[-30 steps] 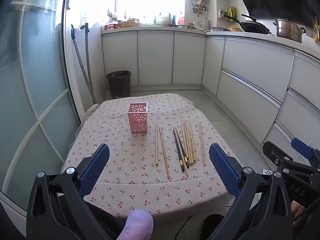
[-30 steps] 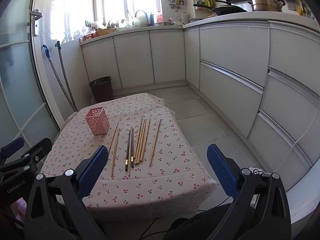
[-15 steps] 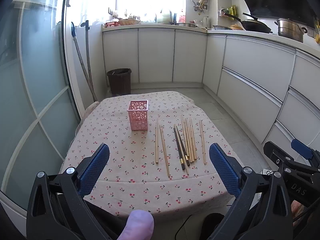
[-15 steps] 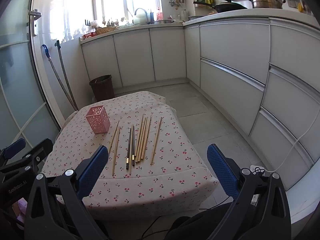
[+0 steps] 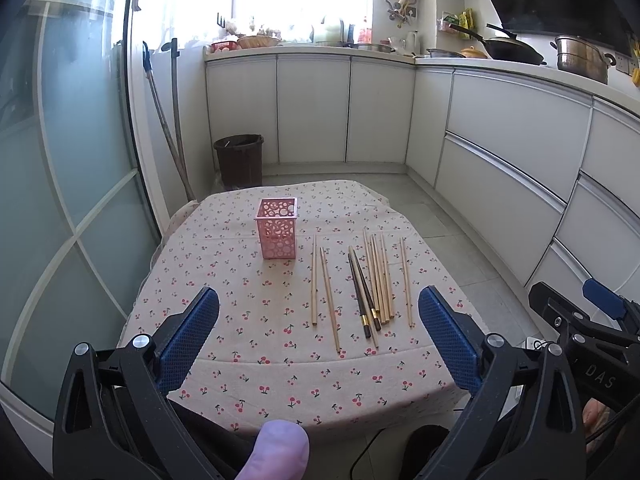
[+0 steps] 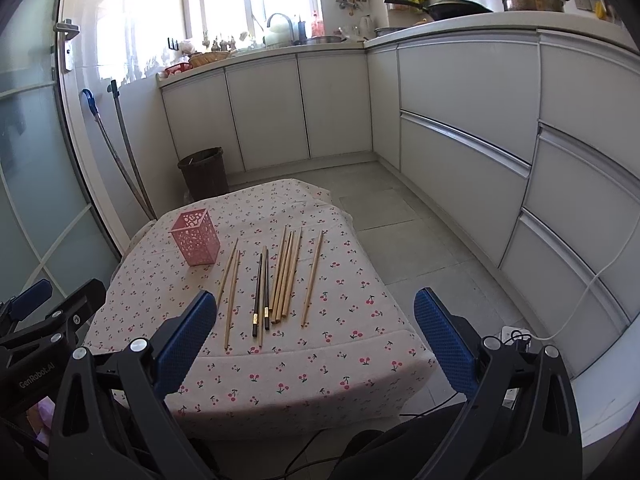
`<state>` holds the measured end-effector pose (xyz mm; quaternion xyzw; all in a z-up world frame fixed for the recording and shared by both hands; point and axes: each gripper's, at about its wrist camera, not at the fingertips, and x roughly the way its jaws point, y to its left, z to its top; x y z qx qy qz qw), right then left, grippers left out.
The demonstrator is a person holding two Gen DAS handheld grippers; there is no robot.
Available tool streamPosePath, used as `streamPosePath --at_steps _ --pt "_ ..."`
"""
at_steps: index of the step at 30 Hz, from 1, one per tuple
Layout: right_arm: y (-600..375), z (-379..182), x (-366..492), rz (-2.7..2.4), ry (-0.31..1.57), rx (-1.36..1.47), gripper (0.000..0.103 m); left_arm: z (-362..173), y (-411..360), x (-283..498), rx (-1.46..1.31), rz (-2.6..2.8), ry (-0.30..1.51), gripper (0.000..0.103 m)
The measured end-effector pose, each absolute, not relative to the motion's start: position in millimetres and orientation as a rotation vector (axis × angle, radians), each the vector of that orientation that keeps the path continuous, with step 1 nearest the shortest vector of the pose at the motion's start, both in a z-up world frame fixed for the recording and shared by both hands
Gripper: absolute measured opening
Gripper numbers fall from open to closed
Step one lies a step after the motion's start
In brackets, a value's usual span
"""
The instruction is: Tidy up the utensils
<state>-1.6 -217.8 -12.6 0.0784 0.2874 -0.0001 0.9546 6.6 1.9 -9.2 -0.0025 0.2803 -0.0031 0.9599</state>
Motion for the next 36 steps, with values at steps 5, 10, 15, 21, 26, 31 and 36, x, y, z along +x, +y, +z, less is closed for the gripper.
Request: streamPosePath --at_steps 5,10,15,21,26,31,36 --pt "-219.2 -13.1 -0.8 0.002 0.587 0.159 0.096 -8.4 2.2 6.8 -0.006 -0.006 0.569 0.096" --pt "-219.7 -13.9 0.1 0.006 0.594 0.159 0.096 -8.2 1.2 6.7 -0.006 -0.008 0.571 0.096" --pt "-219.2 -15.5 0.8 0.005 0.601 0.163 0.096 -8.7 1.6 6.8 -0.008 -0.008 0.572 0.096" --pt "-220.0 -15.9 0.5 0.007 0.604 0.164 0.096 -9.6 1.8 7.6 -0.007 -0.008 0.574 0.096" --pt "-220.8 -15.3 1.2 0.011 0.610 0.167 0.096 -10.6 2.2 8.6 -0.007 -0.008 0.575 0.096" --pt "-220.5 -15.6 2.3 0.013 0.615 0.167 0.096 -11.8 2.6 9.3 -0.007 -0.007 0.576 0.096" --pt "-218.3 -16.9 3.2 0.015 0.619 0.165 0.096 -12.9 2.6 9.9 -0.007 -0.002 0.577 0.096"
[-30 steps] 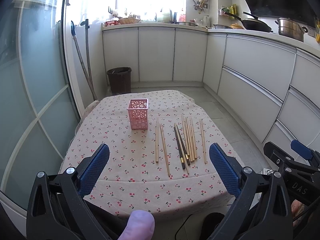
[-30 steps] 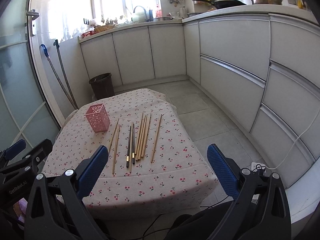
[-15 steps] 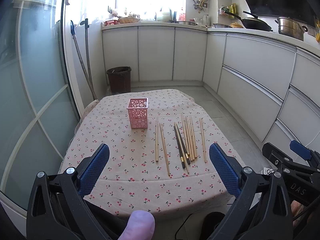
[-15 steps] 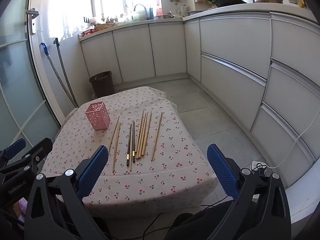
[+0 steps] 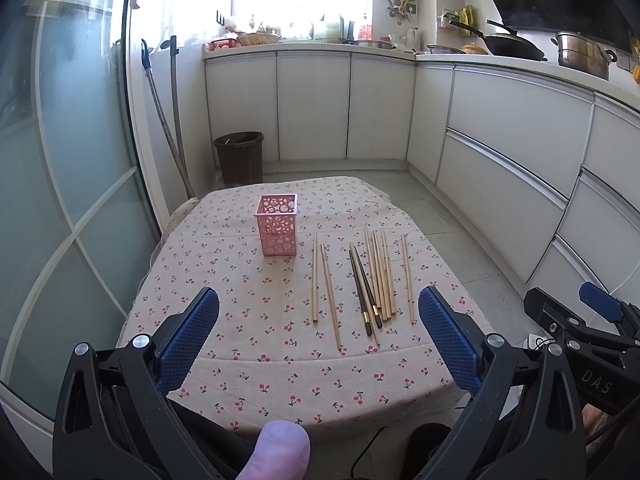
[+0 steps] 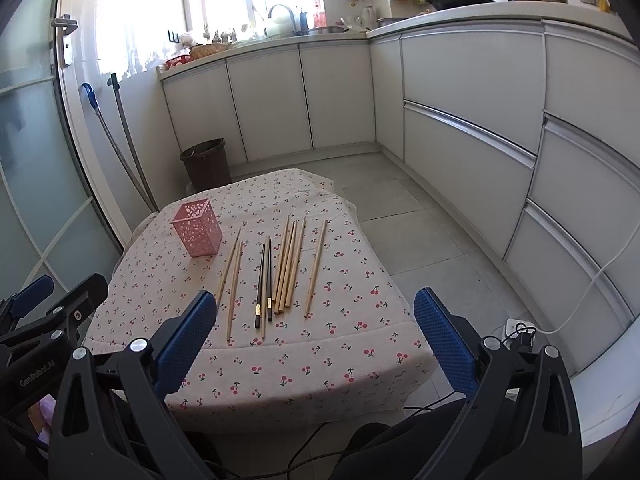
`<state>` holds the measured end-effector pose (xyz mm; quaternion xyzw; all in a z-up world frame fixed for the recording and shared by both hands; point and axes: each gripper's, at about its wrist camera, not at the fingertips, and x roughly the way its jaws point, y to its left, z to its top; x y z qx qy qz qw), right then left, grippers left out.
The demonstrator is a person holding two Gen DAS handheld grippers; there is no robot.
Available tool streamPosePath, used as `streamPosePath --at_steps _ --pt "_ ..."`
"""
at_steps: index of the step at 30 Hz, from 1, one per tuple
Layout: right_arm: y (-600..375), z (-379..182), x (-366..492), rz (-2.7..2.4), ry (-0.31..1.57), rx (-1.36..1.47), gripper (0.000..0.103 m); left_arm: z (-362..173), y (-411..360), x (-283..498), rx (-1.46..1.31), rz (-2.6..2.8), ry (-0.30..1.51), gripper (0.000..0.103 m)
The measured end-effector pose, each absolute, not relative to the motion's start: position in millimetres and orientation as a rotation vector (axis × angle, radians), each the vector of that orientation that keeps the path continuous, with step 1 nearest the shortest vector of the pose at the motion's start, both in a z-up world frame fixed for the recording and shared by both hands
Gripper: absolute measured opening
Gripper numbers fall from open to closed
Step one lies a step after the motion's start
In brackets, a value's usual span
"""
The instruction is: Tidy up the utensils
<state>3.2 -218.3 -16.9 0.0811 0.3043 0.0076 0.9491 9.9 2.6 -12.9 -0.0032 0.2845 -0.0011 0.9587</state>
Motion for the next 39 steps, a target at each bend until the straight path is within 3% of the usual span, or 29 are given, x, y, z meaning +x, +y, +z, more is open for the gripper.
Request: streamPosePath --at_steps 25,30,34,39 --pt "-222.8 -20.4 8.4 0.011 0.629 0.173 0.096 -17.9 5.4 17.9 -0.013 0.017 0.609 0.096" --pt "-240.1 -8.3 34.5 0.021 0.632 0.220 0.096 -36.8 14.8 69.2 -0.034 0.000 0.817 0.096" --pt "-269.6 -18.9 91.2 0.180 0.782 0.481 0.096 -71.8 10.2 127.7 -0.111 -0.124 1.053 0.096" --pt "-295.9 -31.6 159.7 0.303 0.858 0.800 0.096 -94.1 8.6 197.0 -0.181 -0.136 1.089 0.096"
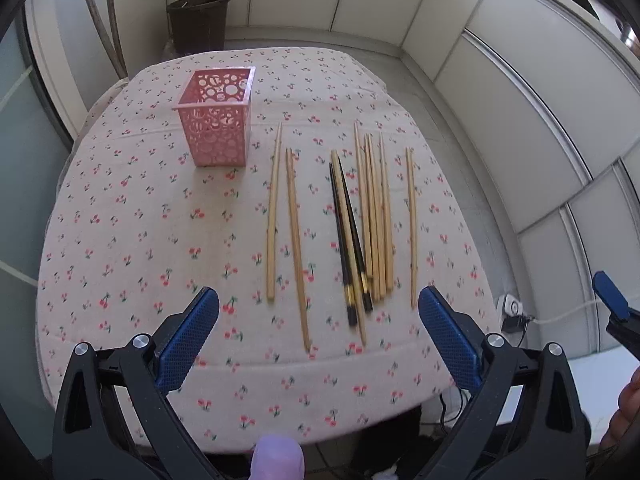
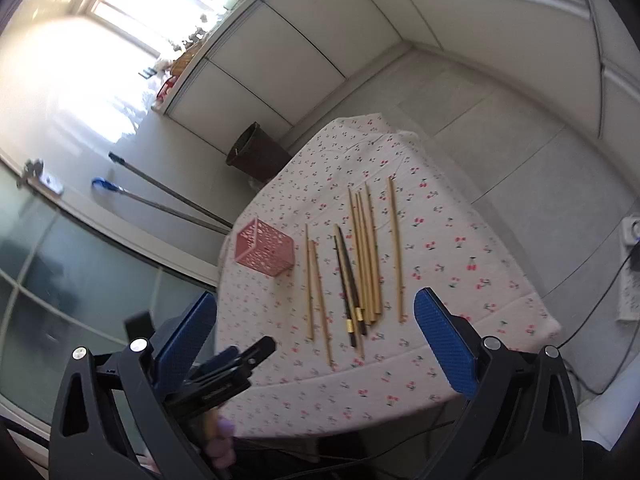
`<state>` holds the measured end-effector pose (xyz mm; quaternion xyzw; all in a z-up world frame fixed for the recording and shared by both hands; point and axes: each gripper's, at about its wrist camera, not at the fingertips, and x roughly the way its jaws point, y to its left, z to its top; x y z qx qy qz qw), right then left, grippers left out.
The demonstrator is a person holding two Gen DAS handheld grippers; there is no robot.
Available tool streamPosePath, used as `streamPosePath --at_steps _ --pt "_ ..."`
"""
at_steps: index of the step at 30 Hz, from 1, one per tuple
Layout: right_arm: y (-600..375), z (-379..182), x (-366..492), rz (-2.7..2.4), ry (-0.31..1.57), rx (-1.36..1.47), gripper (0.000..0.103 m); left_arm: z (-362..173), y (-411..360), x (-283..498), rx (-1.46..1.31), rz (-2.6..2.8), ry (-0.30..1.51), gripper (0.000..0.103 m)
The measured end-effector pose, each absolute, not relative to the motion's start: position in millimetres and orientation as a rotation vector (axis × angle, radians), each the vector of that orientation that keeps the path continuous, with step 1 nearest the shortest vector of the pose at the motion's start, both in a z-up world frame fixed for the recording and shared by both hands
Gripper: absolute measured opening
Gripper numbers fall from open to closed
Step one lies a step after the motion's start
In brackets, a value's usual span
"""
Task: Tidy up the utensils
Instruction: 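Lower the left tool onto a single wooden chopstick and close it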
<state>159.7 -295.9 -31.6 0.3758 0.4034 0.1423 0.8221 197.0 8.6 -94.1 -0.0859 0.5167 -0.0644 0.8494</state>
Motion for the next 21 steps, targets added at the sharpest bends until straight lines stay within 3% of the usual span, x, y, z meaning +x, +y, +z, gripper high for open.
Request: streamPosePath --at_steps 4,8,12,15,21 --pt "-287.6 -5.8 214.2 0.279 0.788 0.679 0.096 -111.5 11.6 255.8 -0.188 -0.190 1.177 0.096" --pt "-265.3 -12.9 267.8 0.332 0.839 0.605 0.096 -139.3 29.5 290.8 -0.253 -0.129 1.269 0.094" --pt "-257.6 -65.1 290.6 0.332 0.966 0.599 0.096 -163.0 47.5 304.4 -0.256 -0.074 1.320 0.065" --pt "-261.4 -103.7 296.7 0.355 1.089 0.711 0.096 -177.6 53.3 305.8 -0.243 -0.052 1.351 0.056" --pt "-260.5 -84.7 287.7 0.366 1.024 0.682 0.096 -171.6 43.9 311.7 -0.159 -0.047 1.292 0.036"
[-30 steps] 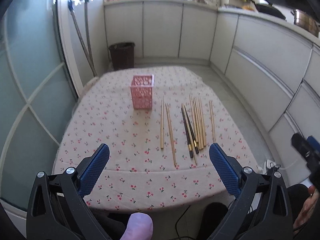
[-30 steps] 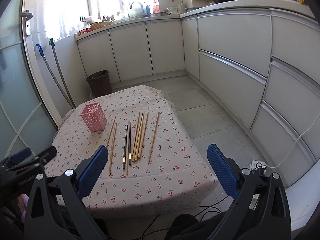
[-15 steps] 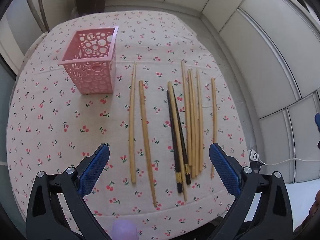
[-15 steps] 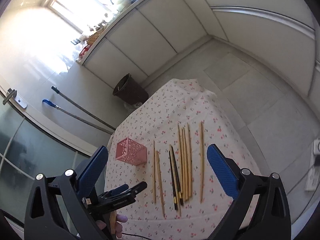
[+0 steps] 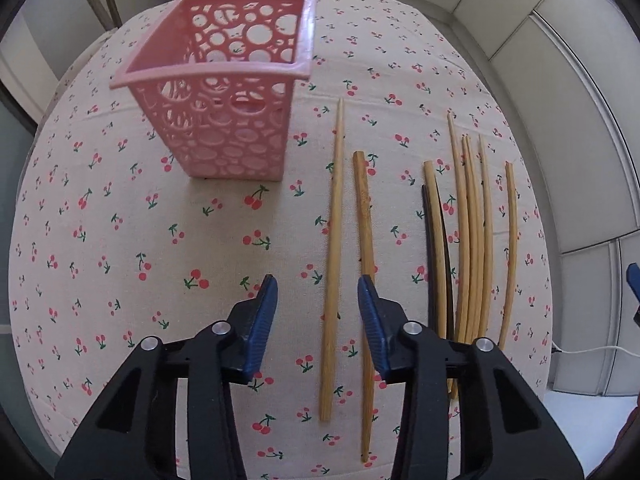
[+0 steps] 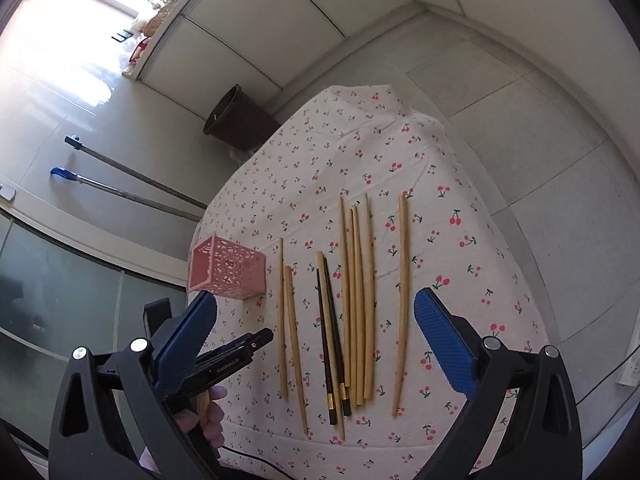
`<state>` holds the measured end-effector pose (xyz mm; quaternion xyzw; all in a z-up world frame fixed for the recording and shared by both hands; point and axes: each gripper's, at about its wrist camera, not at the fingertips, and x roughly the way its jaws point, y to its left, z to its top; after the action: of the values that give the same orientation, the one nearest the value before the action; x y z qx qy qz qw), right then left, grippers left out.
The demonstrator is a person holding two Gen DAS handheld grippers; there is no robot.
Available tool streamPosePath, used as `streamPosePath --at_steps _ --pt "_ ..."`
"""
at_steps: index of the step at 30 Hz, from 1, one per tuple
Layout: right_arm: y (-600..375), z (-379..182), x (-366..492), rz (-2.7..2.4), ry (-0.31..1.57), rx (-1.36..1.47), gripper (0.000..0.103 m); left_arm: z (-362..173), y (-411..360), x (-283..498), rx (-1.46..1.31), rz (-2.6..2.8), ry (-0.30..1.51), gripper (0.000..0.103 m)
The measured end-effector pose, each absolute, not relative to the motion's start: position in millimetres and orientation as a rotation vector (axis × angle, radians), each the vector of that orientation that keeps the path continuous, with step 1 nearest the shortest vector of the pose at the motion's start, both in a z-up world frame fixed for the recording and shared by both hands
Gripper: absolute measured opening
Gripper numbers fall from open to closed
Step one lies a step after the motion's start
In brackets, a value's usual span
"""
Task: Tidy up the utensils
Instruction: 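Lower the left tool onto a single wooden chopstick and close it, then lift the chopstick with the left tool while the right tool grasps another wooden chopstick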
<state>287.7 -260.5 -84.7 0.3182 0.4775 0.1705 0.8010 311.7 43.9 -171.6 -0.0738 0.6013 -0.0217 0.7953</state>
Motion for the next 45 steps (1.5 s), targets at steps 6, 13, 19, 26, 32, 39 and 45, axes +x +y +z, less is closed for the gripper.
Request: streamPosePath --at_steps 6,13,19,26,32,39,45 --pt "-268.0 -86.4 282.6 0.347 1.027 0.706 0.096 -179.2 34.8 318.3 -0.079 -0.005 1.298 0.031" --pt "-276.9 -89.4 281.8 0.332 1.030 0.735 0.096 -196.8 25.6 340.8 -0.053 0.033 1.325 0.023" --pt "-277.3 -91.8 281.8 0.342 1.044 0.748 0.096 -200.9 22.0 317.2 -0.035 -0.006 1.421 0.010" --pt "-268.8 -93.3 284.1 0.353 1.061 0.734 0.096 -192.1 19.0 317.3 0.012 0.002 1.372 0.019" --pt "-275.3 -97.1 284.7 0.303 1.063 0.706 0.096 -201.6 0.4 369.0 0.015 0.057 1.301 0.020" --pt "-284.5 -107.5 292.8 0.267 1.081 0.713 0.096 -206.3 -25.4 364.8 0.065 0.002 1.315 0.006" --pt "-291.5 -122.9 316.4 0.144 1.137 0.580 0.096 -216.9 -14.0 324.3 -0.024 -0.134 1.485 0.010"
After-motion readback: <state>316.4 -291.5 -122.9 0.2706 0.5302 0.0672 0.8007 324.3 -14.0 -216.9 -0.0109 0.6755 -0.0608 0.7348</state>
